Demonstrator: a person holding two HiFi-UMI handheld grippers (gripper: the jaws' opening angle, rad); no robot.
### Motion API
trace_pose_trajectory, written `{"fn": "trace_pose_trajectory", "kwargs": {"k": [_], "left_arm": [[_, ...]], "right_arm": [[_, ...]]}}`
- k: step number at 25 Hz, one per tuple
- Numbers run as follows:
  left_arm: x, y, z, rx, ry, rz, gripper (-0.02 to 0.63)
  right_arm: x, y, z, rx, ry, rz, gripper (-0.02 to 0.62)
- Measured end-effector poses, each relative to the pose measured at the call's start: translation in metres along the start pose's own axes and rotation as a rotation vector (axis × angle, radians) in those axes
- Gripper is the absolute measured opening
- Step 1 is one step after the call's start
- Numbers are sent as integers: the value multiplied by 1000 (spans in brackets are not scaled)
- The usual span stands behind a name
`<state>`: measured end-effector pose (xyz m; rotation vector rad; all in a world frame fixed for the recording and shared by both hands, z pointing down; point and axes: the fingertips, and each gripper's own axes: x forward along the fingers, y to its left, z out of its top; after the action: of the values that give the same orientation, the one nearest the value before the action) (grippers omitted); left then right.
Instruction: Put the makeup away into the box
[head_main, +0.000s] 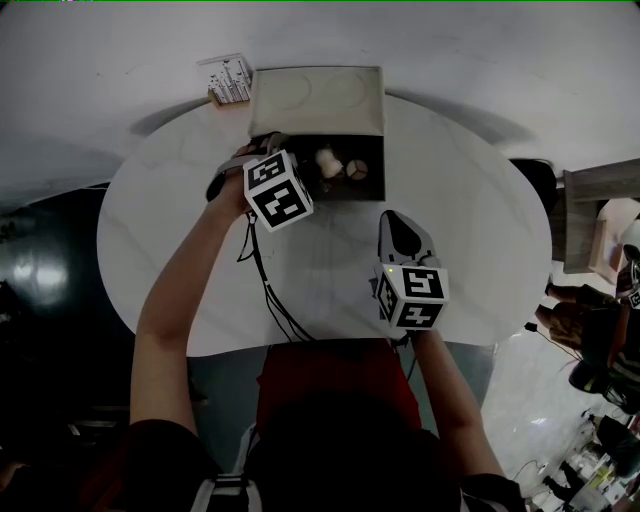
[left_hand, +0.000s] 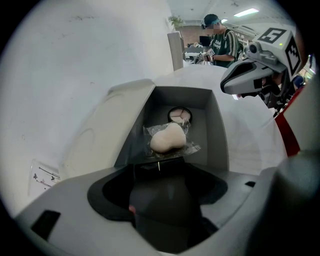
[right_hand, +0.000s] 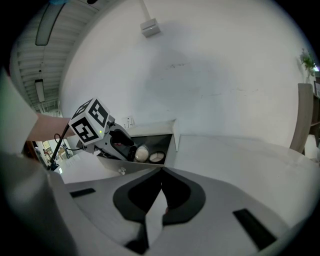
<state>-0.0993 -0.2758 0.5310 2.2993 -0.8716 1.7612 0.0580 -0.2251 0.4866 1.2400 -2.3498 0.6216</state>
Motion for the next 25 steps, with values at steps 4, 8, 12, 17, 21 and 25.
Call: {"fn": "trace_pose_trajectory", "kwargs": {"k": [4, 8, 12, 17, 21, 25], "left_arm": [[-1, 1, 1, -16, -21, 22, 342], [-6, 2, 1, -30, -39, 31, 342], [-18, 5, 4, -54, -70, 57, 342], [-47, 16, 16, -131, -177, 148, 307], [-67, 14, 24, -180, -242, 187, 287], [-85, 10, 26, -223, -283, 230, 255]], "right_arm": [[-2, -1, 0, -2, -2, -2, 14], [-3, 0, 1, -7, -6, -1, 14], [-6, 1, 3, -13, -12, 1, 14], [-9, 5, 6, -22, -22, 9, 14], [-14, 11, 11, -31, -39, 17, 14], [-19, 15, 18, -44, -59, 22, 14]]}}
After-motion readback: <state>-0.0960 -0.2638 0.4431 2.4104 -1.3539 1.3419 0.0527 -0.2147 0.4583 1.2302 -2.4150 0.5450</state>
